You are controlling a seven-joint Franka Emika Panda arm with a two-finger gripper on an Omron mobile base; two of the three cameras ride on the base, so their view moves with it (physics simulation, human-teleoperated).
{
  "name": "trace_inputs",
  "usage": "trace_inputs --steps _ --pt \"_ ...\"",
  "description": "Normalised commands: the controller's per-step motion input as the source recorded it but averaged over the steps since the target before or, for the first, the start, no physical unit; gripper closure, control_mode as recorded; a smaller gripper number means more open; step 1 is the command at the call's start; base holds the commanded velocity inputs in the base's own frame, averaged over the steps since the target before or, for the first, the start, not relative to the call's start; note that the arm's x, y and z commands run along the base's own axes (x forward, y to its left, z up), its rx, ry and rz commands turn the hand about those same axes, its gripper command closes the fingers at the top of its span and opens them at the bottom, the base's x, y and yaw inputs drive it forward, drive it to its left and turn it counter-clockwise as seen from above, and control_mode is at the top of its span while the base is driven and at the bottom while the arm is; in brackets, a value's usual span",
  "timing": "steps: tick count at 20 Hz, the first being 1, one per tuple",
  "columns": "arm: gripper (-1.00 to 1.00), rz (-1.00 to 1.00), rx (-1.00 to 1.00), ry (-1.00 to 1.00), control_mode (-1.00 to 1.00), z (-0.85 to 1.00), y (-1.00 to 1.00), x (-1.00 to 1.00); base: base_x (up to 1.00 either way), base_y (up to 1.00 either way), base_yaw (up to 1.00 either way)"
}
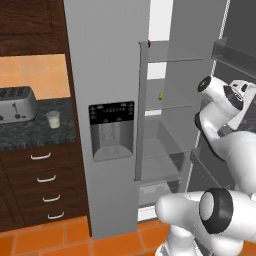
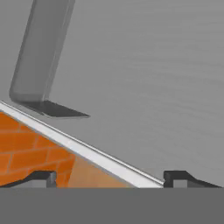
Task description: Grab a lemon wedge from the fridge and one ice cube from the ice bowl, and put them in the glass of lemonade.
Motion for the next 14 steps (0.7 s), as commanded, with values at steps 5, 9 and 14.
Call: trace_inputs --steps 5,9,14 --pt "-1.00 0.01 0.16 -0.26 -1.00 0.01 0.95 0.01 0.00 0.00 0.00" --pt "-1.00 -0.14 0.43 -0.43 -1.00 -0.20 0.96 0.09 0.00 0.00 0.00" --pt "-1.00 -0.27 0.65 -0.46 -1.00 -0.48 0.84 0.12 0.00 0.00 0.00"
